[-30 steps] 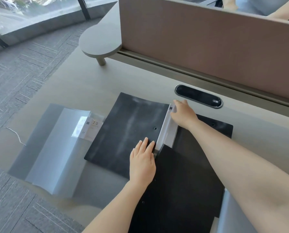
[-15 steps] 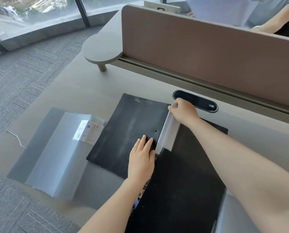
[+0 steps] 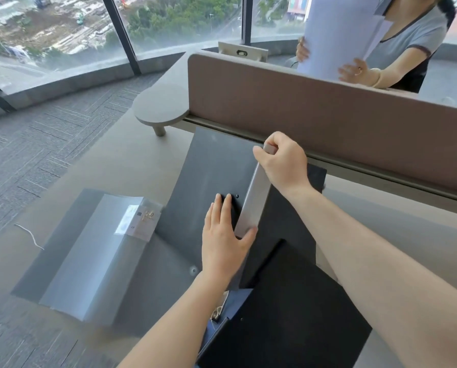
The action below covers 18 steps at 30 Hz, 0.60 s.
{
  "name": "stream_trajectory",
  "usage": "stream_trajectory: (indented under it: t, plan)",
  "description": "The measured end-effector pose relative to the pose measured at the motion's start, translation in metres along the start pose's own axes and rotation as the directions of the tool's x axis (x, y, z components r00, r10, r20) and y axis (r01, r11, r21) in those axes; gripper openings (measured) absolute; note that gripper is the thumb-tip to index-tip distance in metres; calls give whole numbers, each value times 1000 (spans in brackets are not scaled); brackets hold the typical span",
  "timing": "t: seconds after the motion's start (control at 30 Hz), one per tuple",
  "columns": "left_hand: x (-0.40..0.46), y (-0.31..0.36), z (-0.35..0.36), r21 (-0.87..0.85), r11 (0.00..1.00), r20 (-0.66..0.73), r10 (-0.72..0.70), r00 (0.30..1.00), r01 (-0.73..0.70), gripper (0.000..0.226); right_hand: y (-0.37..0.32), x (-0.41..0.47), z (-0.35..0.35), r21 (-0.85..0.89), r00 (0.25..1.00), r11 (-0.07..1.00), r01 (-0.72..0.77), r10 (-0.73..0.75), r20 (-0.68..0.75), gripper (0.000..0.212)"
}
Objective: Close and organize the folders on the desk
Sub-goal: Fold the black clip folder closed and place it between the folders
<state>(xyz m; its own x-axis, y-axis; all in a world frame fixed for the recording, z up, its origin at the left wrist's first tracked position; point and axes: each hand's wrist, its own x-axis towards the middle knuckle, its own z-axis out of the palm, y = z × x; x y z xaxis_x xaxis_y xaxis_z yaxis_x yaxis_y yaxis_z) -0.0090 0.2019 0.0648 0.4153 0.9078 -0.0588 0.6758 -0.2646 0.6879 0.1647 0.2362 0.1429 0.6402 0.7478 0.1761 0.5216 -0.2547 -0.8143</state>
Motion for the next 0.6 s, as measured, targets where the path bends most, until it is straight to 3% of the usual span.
stream_trajectory:
  t: [0.3,0.47,0.6]
  plan:
    - [-13,20,-16,-113,990,-159,63,985,-82,82,-55,-26,-34,192,993,975,112,-101,-62,22]
    - [-31,39,-27,-143,976,-242,126,962,-164,61,-79,-44,-54,250,976,945,213,-193,-103,22]
    - [-38,50,-35,-138,960,-297,196,935,-245,29,-90,-57,-69,226,963,938,262,-240,-121,22]
